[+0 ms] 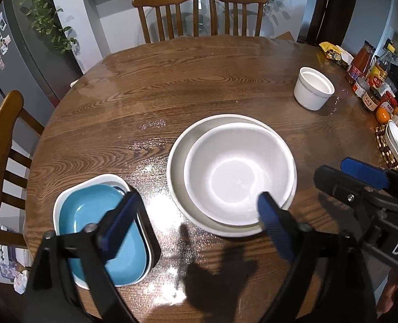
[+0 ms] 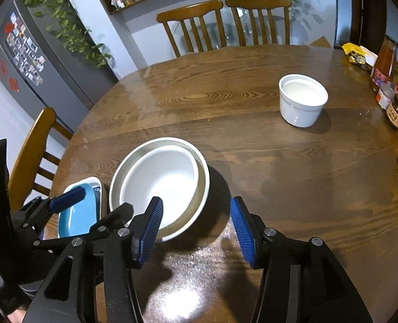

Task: Organize plates and bowls
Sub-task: 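Open both tools and withdraw them from the nested white bowls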

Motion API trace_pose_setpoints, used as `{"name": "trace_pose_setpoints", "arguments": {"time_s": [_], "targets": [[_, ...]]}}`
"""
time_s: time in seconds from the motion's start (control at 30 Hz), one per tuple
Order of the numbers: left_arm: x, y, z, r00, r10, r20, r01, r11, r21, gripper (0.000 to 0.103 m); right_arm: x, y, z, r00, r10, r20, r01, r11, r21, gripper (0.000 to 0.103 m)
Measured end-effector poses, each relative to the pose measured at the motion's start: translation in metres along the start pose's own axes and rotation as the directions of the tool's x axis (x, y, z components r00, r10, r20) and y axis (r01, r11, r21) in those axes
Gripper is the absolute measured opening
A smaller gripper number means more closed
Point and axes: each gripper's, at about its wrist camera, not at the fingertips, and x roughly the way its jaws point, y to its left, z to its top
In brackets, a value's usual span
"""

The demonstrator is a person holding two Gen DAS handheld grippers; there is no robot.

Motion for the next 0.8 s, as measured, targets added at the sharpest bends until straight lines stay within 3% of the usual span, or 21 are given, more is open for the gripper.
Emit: {"name": "trace_pose_setpoints", "arguments": {"time_s": [0.47,0.57,0.8], "targets": [[-0.019,-0.013,-0.017,1.000,-0.002,0.006,0.002,1.000,-0.006,0.093,-0.022,-0.015,-0.018,1.000,-0.005,0.011,0.005,0.999,0.035,0.053],[-0.020,-0.018,-0.021,1.000,0.001,-0.004,-0.001,1.000,-0.001,0.101,-0.025,-0.020,-0.021,1.000,-0.009,0.011,0.008,0.999,0.040,0.053],[-0.024,-0.034,-0.025,1.000,0.008,0.005,-0.008,1.000,0.025,0.102,-0.029,-0.037,-0.025,1.000,-0.026,0.005,0.025,0.998,0.054,0.053]]}}
